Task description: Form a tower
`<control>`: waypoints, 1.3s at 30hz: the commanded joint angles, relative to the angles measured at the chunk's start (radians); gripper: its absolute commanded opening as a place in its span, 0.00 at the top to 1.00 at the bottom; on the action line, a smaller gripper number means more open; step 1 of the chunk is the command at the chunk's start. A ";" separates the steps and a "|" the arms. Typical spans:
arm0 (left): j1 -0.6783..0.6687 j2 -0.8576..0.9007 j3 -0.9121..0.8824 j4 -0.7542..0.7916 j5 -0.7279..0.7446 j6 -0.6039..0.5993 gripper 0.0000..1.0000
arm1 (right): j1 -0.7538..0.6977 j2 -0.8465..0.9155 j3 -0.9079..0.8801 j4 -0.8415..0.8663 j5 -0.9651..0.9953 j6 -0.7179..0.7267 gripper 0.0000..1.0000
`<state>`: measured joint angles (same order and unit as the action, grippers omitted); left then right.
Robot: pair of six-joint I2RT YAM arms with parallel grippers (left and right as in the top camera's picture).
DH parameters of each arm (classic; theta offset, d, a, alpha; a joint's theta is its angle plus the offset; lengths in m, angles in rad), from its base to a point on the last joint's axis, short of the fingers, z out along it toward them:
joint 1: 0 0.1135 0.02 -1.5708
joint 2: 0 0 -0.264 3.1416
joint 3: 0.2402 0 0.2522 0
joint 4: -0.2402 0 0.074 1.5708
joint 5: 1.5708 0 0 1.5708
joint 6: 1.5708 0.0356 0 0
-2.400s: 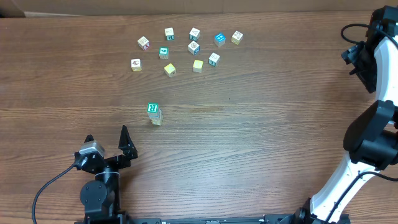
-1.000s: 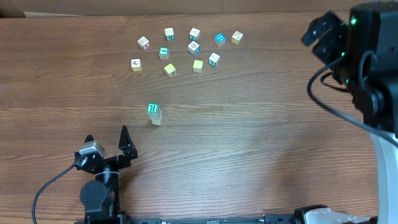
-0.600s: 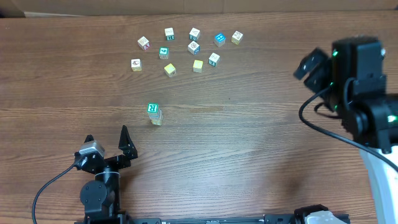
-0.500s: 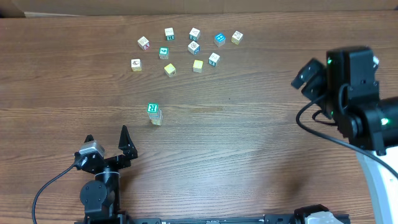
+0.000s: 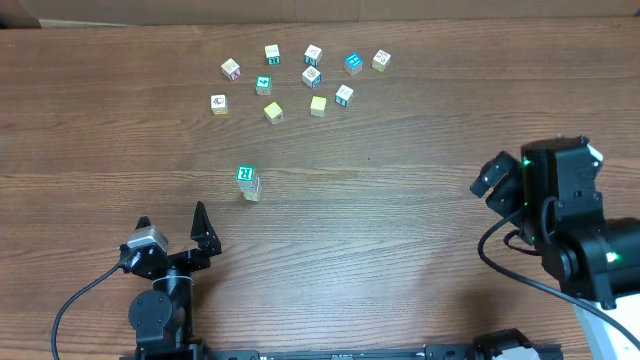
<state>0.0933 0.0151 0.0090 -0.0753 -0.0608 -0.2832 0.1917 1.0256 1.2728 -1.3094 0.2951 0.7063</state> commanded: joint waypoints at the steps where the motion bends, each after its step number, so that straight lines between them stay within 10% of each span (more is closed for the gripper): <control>1: 0.006 -0.011 -0.004 0.004 0.002 -0.005 0.00 | 0.005 -0.021 -0.030 -0.006 0.010 -0.001 0.00; 28: 0.006 -0.011 -0.004 0.004 0.002 -0.005 0.01 | 0.005 -0.011 -0.225 0.008 0.010 -0.001 0.00; 39: 0.006 -0.011 -0.004 0.004 0.002 -0.005 0.01 | 0.005 -0.198 -0.385 0.391 0.010 -0.001 0.00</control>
<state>0.0933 0.0151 0.0090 -0.0750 -0.0608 -0.2832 0.1917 0.8848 0.9020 -0.9394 0.2951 0.7063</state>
